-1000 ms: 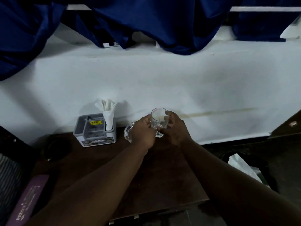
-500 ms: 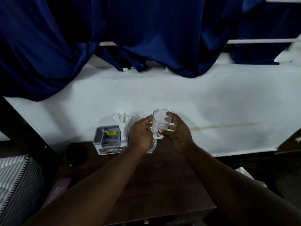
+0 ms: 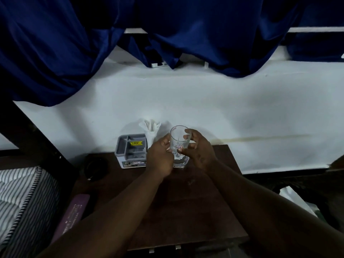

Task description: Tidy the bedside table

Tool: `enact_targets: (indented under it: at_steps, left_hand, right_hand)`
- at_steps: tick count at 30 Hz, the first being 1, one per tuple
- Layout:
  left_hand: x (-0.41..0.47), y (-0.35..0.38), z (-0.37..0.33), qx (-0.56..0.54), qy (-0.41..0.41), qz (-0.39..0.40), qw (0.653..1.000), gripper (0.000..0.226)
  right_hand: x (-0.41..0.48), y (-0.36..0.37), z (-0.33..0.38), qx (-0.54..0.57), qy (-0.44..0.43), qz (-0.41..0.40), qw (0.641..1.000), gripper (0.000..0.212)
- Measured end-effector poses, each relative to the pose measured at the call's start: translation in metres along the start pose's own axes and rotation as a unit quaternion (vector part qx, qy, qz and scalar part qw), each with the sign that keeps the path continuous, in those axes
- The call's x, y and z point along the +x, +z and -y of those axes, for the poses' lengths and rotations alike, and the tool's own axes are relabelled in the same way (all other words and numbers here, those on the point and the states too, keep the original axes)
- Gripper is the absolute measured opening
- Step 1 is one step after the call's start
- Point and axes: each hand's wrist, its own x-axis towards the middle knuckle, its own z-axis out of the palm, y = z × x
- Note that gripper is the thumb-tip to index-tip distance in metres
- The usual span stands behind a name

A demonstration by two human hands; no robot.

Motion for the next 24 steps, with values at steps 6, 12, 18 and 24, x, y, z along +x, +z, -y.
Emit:
enact_targets:
  at_steps: [6, 12, 18, 24]
  left_hand:
    - [0.007, 0.007, 0.021, 0.006, -0.009, -0.004, 1.0, 0.065]
    - [0.012, 0.01, 0.033, 0.02, -0.003, 0.006, 1.0, 0.065]
    - [0.025, 0.01, 0.054, 0.004, -0.033, 0.017, 0.999, 0.079]
    - [0.014, 0.012, 0.056, 0.132, -0.008, 0.004, 0.991, 0.068]
  right_hand:
    - [0.006, 0.004, -0.015, -0.017, 0.009, 0.013, 1.0, 0.084]
    - [0.011, 0.007, -0.026, -0.052, -0.002, 0.027, 0.998, 0.076]
    - [0.011, 0.009, -0.023, -0.067, 0.001, 0.027, 0.997, 0.077]
    - [0.005, 0.007, -0.021, -0.131, 0.009, 0.036, 0.991, 0.097]
